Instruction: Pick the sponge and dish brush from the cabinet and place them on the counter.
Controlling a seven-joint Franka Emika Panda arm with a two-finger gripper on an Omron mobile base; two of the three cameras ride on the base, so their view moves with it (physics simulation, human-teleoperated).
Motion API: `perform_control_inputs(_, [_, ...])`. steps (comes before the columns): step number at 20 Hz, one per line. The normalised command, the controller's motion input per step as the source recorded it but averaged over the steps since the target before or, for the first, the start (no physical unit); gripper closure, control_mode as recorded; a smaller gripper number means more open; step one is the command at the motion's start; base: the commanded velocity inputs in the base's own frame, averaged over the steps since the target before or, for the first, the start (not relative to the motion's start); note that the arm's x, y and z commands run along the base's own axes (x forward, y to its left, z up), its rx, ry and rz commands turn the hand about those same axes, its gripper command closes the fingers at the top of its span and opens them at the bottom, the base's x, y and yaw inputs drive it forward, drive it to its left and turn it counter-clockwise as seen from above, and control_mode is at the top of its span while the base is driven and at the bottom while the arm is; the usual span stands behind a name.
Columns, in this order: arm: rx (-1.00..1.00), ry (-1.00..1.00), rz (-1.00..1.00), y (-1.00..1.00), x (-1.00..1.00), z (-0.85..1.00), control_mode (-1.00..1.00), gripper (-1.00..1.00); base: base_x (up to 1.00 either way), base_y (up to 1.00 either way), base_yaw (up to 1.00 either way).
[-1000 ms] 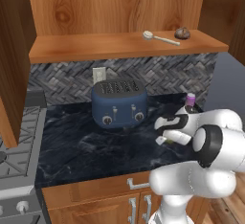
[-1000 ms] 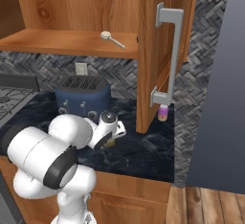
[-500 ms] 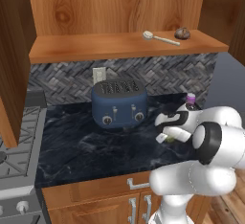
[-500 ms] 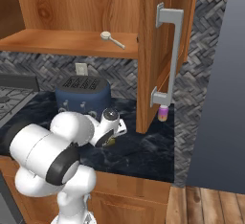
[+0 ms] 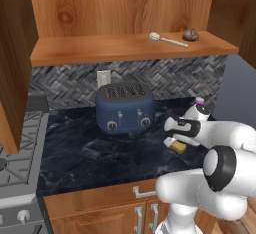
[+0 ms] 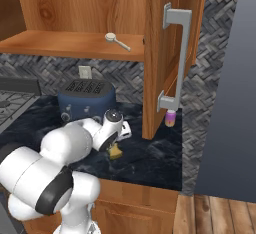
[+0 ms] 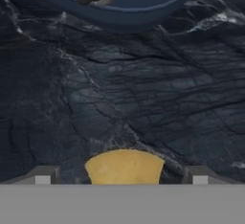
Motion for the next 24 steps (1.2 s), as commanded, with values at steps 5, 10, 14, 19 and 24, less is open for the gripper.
perform_control_inputs(5, [0.00,0.00,-0.01,0.10,-0.13,0.29,-1.00,-1.00,0.00,0.00,0.00])
perform_control_inputs(10, [0.00,-0.04,-0.03,0.09,-0.16,0.46,-1.00,-1.00,0.00,0.00,0.00])
perform_control_inputs(14, [0.00,-0.05,-0.06,0.00,-0.09,0.55,-1.00,-1.00,0.00,0.00,0.00])
perform_control_inputs(19, [-0.01,-0.04,-0.08,0.00,-0.11,0.52,-1.00,-1.00,0.00,0.00,0.00])
perform_control_inputs(24, [0.00,-0.02,-0.07,0.00,-0.07,0.55,-1.00,-1.00,0.00,0.00,0.00])
